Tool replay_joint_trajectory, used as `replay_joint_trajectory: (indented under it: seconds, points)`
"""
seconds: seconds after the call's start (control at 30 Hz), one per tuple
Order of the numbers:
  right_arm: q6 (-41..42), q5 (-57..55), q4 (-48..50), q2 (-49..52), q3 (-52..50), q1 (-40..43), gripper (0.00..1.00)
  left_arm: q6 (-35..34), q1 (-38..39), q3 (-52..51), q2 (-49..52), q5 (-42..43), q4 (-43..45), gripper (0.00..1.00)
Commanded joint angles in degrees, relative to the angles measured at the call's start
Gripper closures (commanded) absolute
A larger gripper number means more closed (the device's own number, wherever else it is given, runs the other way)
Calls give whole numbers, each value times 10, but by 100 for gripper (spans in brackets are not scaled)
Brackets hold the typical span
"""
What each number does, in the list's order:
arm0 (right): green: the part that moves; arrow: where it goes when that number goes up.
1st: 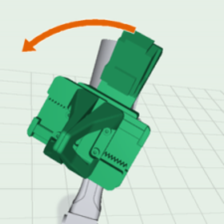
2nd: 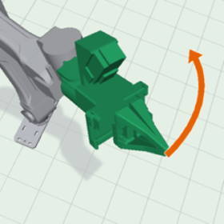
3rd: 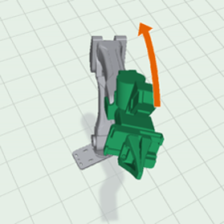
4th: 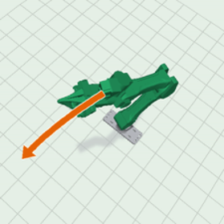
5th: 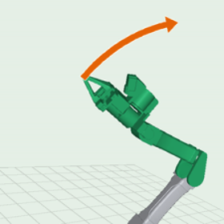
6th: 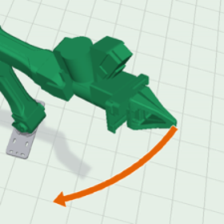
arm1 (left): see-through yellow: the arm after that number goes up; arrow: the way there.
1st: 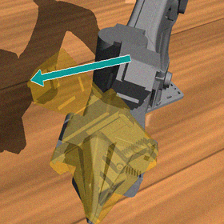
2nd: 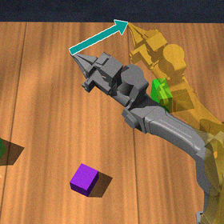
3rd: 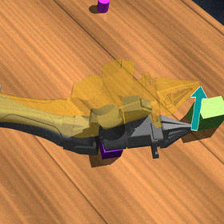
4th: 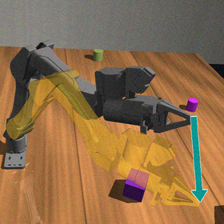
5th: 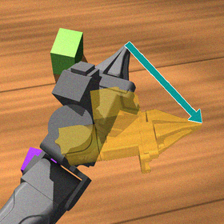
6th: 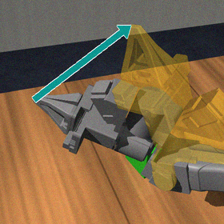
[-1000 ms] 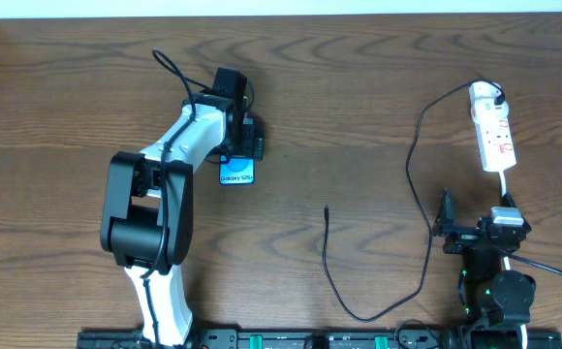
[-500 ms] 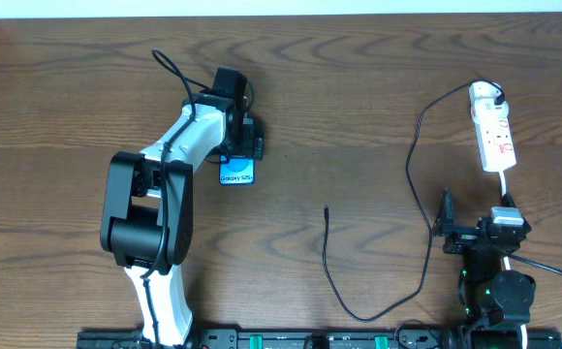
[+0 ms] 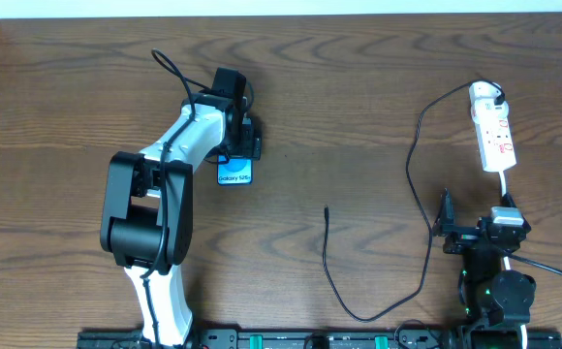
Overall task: Plug charger to phone and switch on socket
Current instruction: 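Close the left gripper on the phone's top end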
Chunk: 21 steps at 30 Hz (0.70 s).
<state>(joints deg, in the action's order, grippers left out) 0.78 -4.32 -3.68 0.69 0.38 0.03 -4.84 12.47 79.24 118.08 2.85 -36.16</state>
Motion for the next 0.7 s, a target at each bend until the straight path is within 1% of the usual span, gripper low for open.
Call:
replay_joint_trajectory:
  seconds: [0.0, 0.3, 0.67]
  points:
    - [-7, 0, -2, -4, -1, -5, 1, -1, -1, -24, 22, 10, -10, 16]
    - [-7, 0, -2, -4, -1, -5, 1, -1, -1, -24, 22, 10, -10, 20]
    - [-7, 0, -2, -4, -1, -5, 1, -1, -1, -24, 22, 10, -10, 20]
